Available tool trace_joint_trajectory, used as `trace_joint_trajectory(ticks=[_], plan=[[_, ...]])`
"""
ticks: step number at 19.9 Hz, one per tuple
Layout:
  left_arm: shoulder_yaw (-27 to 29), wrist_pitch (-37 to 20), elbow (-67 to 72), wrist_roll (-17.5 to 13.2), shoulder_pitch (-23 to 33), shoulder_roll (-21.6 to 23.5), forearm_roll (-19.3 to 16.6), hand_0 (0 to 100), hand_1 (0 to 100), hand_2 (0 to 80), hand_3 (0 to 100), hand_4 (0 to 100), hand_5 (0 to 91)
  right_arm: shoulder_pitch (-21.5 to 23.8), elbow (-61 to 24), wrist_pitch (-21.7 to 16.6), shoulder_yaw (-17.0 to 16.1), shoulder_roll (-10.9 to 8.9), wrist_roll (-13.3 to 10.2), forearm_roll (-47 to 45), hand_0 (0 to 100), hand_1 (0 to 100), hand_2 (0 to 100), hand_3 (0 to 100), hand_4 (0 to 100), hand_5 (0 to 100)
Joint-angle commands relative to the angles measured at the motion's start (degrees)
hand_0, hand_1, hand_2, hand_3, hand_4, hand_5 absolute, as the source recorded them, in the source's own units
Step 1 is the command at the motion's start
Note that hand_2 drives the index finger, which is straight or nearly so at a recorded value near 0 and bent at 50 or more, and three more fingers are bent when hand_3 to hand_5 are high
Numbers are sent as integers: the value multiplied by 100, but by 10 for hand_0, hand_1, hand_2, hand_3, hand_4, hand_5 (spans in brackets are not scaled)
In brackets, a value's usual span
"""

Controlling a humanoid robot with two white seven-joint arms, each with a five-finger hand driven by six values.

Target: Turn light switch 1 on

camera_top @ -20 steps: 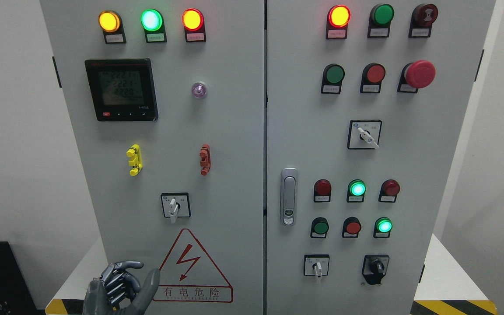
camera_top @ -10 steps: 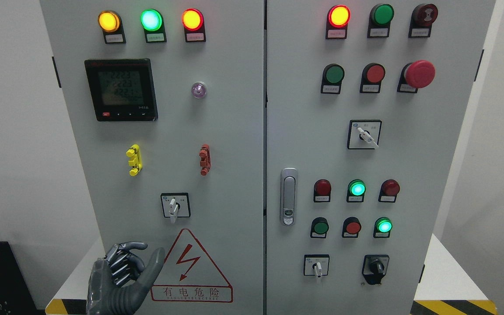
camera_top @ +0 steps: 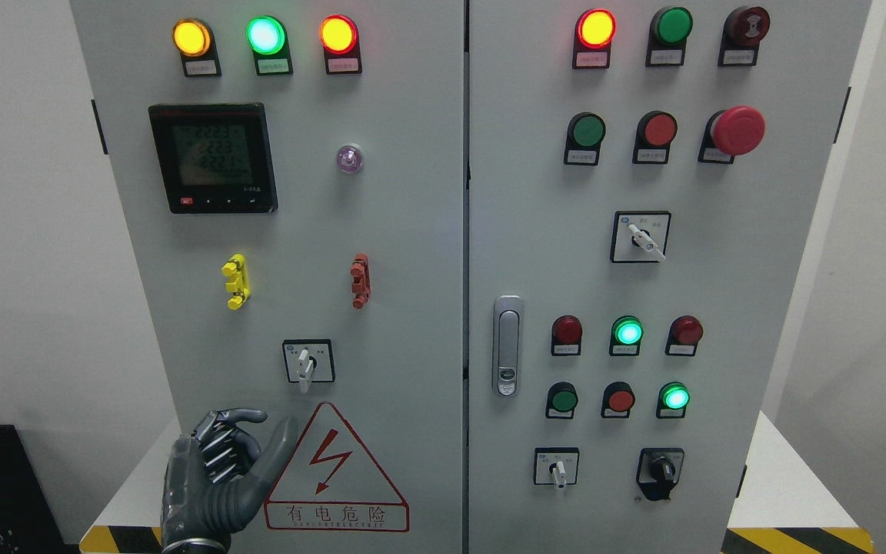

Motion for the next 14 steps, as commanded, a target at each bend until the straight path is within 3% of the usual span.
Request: trace_joint_trajectory(ticks=[1, 6, 14], plan=[[-226, 123, 196, -19, -275, -111, -189, 41, 709, 514, 898, 936, 849, 0, 0, -2, 0, 0, -2, 0, 307, 0, 0, 0, 0, 0], [-253, 150, 363, -19, -433, -244, -391, 55, 717, 516, 900, 936, 852, 0, 0, -2, 0, 0, -2, 0, 307, 0, 0, 0, 0, 0], [-297, 405, 495, -19, -627, -358, -409, 91, 730, 518, 900, 932, 853, 0, 0, -2, 0, 0, -2, 0, 307, 0, 0, 0, 0, 0]])
